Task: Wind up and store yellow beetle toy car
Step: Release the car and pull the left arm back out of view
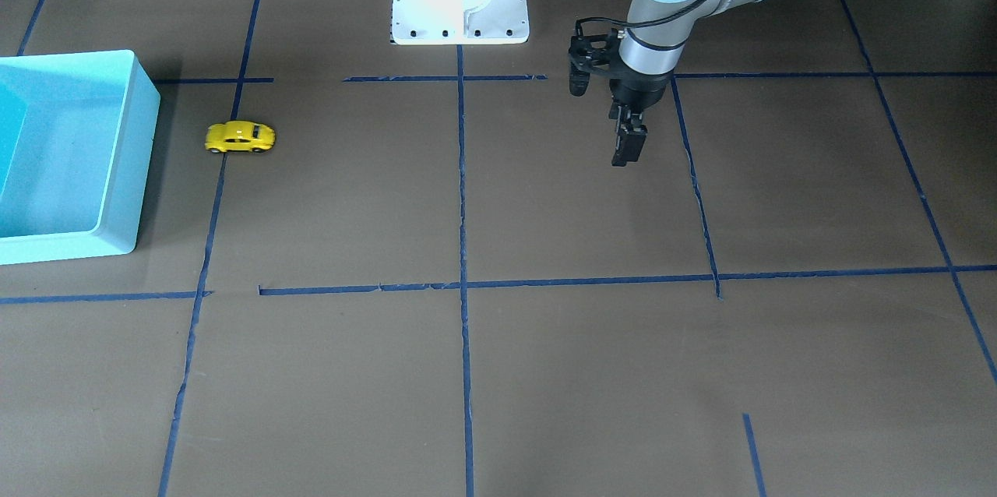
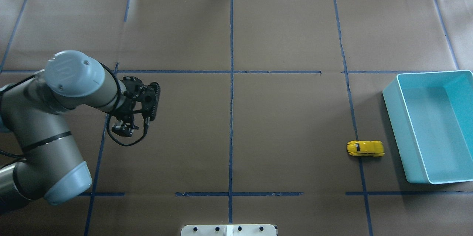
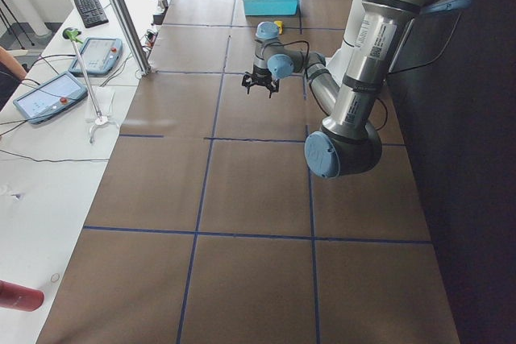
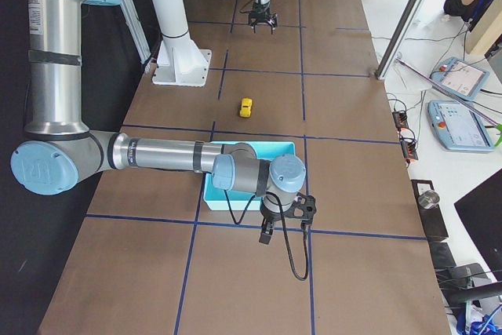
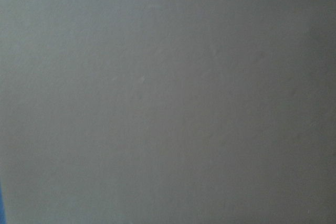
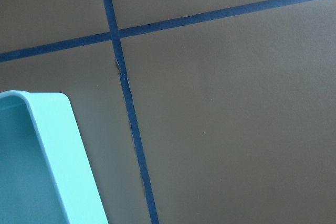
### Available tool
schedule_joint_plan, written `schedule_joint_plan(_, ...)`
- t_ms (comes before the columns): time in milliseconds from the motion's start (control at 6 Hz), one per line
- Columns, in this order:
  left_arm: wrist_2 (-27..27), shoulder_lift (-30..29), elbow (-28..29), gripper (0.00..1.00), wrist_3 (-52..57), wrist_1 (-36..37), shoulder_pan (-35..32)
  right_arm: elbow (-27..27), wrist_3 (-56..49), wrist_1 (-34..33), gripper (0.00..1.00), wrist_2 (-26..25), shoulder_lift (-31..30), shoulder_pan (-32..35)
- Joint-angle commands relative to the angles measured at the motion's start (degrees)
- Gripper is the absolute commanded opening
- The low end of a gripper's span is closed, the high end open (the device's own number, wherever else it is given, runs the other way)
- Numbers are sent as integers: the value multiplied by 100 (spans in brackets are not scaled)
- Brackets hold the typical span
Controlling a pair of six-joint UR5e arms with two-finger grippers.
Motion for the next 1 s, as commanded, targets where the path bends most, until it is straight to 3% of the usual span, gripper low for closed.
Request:
schedule_joint_plan(0,-418,541,-207,100,6,318,-1088,9,0,0,100,9,9,-2)
schedule_joint_plan(333,-455,1216,-172,100,-64,417,-2588,87,26,0,100,70,18,-2)
schedule_joint_plan(500,-838,1428,-85,100,-73,425,-3380,114,44,801,100,183,52,-28)
schedule_joint_plan(667,-1582,1718,73,100,-282,425,-3963,106,18,1505,100,237,44,-107)
schedule_joint_plan(833,-2146,2043,196,100,-711,417,-4290,297,-17,1581,100,446,-69,-99)
